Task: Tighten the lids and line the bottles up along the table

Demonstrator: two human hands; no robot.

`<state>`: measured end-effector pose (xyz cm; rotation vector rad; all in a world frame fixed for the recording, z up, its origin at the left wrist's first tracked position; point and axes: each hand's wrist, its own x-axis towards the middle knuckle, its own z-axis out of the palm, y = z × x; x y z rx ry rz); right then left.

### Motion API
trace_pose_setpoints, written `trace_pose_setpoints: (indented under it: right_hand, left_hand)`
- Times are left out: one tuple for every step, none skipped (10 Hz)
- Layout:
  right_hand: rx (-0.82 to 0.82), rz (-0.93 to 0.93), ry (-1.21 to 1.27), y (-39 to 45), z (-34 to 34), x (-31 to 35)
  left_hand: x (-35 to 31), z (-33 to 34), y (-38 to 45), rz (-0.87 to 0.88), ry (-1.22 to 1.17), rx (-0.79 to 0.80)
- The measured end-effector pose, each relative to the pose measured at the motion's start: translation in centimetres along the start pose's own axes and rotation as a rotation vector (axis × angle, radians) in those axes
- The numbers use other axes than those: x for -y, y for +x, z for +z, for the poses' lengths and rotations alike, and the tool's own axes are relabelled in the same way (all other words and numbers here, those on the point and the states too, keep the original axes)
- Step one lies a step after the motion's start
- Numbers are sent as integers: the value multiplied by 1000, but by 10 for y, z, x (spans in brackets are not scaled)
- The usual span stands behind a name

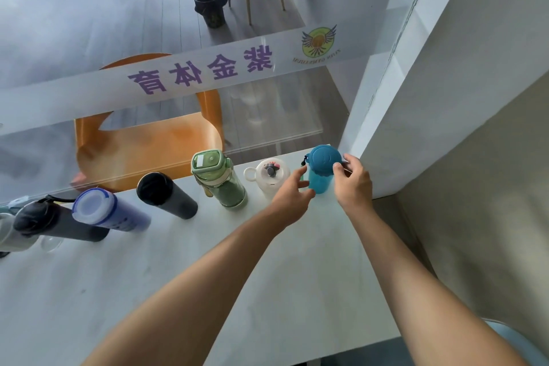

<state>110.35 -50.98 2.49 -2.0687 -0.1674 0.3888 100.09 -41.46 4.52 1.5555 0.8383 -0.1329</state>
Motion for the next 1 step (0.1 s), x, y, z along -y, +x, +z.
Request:
trace_pose_setpoints:
  right_hand:
    - [-56, -42, -23, -9, -1, 3]
  left_hand:
    - [0, -7, -13, 74, 167, -63]
